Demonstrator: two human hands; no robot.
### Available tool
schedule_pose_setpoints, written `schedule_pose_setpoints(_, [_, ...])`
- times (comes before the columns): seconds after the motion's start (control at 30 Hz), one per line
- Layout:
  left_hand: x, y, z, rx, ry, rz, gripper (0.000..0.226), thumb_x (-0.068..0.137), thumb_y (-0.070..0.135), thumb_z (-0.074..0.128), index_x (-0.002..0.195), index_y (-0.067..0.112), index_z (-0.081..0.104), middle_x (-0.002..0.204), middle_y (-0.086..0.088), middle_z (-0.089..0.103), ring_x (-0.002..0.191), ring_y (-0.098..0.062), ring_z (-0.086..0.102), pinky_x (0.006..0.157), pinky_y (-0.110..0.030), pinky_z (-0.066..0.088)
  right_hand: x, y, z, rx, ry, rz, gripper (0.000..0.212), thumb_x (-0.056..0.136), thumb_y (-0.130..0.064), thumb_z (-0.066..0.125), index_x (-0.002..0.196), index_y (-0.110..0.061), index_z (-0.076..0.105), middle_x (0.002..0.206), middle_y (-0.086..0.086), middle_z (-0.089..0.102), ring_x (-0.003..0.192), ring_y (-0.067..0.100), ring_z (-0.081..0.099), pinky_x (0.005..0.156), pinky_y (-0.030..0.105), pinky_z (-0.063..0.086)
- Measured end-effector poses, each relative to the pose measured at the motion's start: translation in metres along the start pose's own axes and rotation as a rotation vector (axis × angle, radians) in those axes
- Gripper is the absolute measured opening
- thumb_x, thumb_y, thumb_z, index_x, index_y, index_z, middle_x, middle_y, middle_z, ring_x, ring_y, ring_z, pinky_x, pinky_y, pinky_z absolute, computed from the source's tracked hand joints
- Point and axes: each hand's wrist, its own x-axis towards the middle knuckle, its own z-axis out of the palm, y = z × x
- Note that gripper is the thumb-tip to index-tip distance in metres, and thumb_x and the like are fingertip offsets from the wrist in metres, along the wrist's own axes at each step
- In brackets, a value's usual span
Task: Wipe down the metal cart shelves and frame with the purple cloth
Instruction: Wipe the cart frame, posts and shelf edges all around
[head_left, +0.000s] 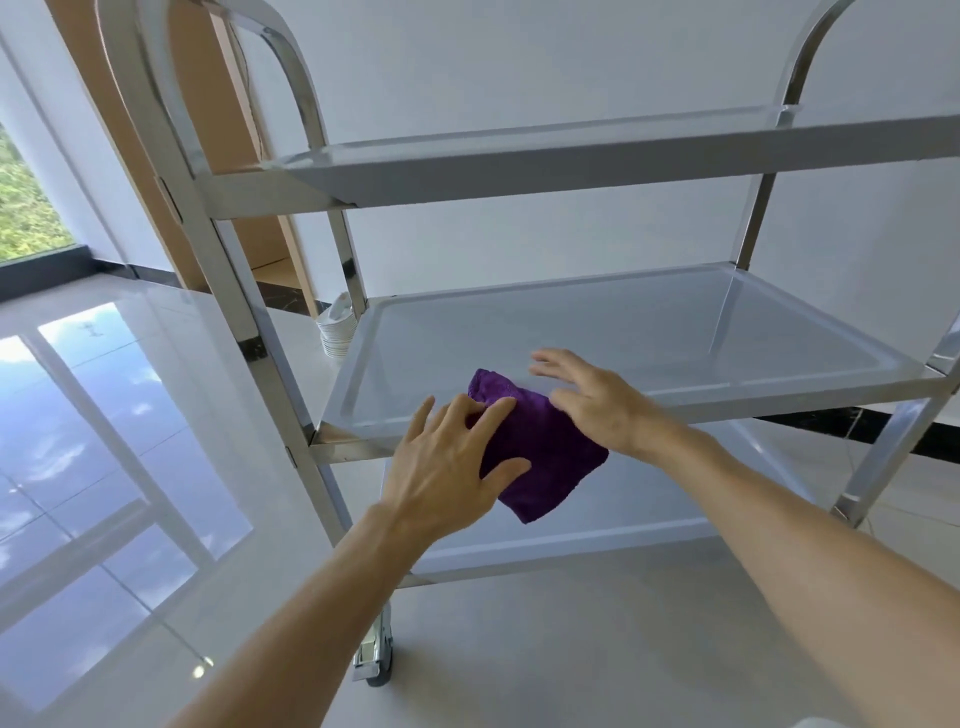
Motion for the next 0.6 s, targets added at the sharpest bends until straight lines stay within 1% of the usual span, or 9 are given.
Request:
schedule_pose_setpoints(0.07, [0.007,0.004,0.001,0.081,-0.036,-0.009,0.073,0.089,0.074,0.039,0.150,0.035,0.030,0.132,-0.004,0.050,0.124,-0.021,0.050,0.121,-0.053,0.018,-0.007,0.018,0.000,-0.069,0.138,0.004,0.047,0.102,-0.013,0.034,0.145,-0.027,0.043,0.146,-0.010,0.052,0.135,0.011,0.046,0.108,0.025,0.033])
schedule_pose_setpoints(0.13, [0.015,0.011,0.001,0.118,-0.053,-0.023,0.080,0.085,0.079,0.039,0.149,0.032,0.029,0.132,-0.008,0.048,0.126,-0.024,0.047,0.121,-0.054,0.013,-0.010,0.033,0.003,-0.235,0.165,-0.007,0.045,0.103,-0.012,0.031,0.142,-0.024,0.050,0.145,-0.007,0.053,0.137,0.018,0.044,0.112,0.032,0.034])
schedule_pose_setpoints(0.17, [0.018,0.015,0.002,0.112,-0.053,-0.028,0.085,0.082,0.081,0.041,0.148,0.028,0.032,0.134,-0.010,0.046,0.127,-0.026,0.045,0.121,-0.053,0.014,-0.011,0.036,0.005,-0.292,0.164,-0.023,0.045,0.103,-0.012,0.031,0.140,-0.024,0.052,0.146,-0.008,0.053,0.137,0.019,0.042,0.114,0.036,0.032])
schedule_pose_setpoints(0.23, [0.024,0.027,0.003,0.047,-0.047,-0.023,0.095,0.078,0.081,0.050,0.144,0.015,0.037,0.146,-0.012,0.039,0.134,-0.027,0.041,0.121,-0.046,0.021,-0.010,0.037,0.008,-0.321,0.181,-0.060,0.042,0.104,-0.012,0.032,0.135,-0.025,0.058,0.143,-0.010,0.055,0.135,0.018,0.045,0.115,0.035,0.031])
schedule_pose_setpoints(0.3, [0.030,0.038,0.007,-0.020,-0.039,-0.018,0.099,0.077,0.075,0.060,0.145,0.007,0.035,0.156,-0.013,0.030,0.139,-0.027,0.037,0.116,-0.040,0.029,-0.010,0.036,0.009,-0.325,0.218,-0.092,0.038,0.104,-0.013,0.034,0.126,-0.025,0.063,0.132,-0.010,0.063,0.124,0.021,0.054,0.107,0.031,0.035])
schedule_pose_setpoints(0.33, [0.032,0.042,0.009,-0.014,-0.031,-0.009,0.098,0.079,0.071,0.062,0.147,0.008,0.032,0.156,-0.013,0.032,0.139,-0.028,0.037,0.114,-0.039,0.031,-0.010,0.037,0.008,-0.332,0.224,-0.099,0.036,0.105,-0.013,0.035,0.125,-0.026,0.063,0.129,-0.010,0.065,0.121,0.022,0.055,0.104,0.032,0.037])
schedule_pose_setpoints(0.4, [0.033,0.043,0.012,0.057,-0.008,0.030,0.088,0.086,0.063,0.061,0.151,0.015,0.027,0.152,-0.012,0.038,0.139,-0.029,0.036,0.113,-0.039,0.032,-0.013,0.039,0.007,-0.342,0.214,-0.085,0.039,0.104,-0.013,0.035,0.130,-0.027,0.061,0.135,-0.012,0.061,0.127,0.022,0.052,0.109,0.038,0.037])
schedule_pose_setpoints(0.5, [0.023,0.022,0.011,0.102,-0.003,0.053,0.076,0.089,0.055,0.062,0.150,0.021,0.029,0.154,-0.009,0.035,0.142,-0.028,0.032,0.116,-0.039,0.029,-0.017,0.039,0.005,-0.299,0.226,-0.089,0.042,0.103,-0.009,0.036,0.133,-0.023,0.061,0.141,-0.012,0.056,0.135,0.012,0.045,0.115,0.037,0.032])
schedule_pose_setpoints(0.6, [0.001,-0.017,0.001,0.104,-0.063,-0.028,0.085,0.085,0.054,0.068,0.151,0.023,0.023,0.156,-0.010,0.028,0.140,-0.030,0.035,0.115,-0.042,0.032,-0.021,0.035,0.006,-0.298,0.255,-0.105,0.040,0.103,-0.007,0.038,0.130,-0.020,0.064,0.141,-0.011,0.056,0.135,0.007,0.045,0.115,0.032,0.030])
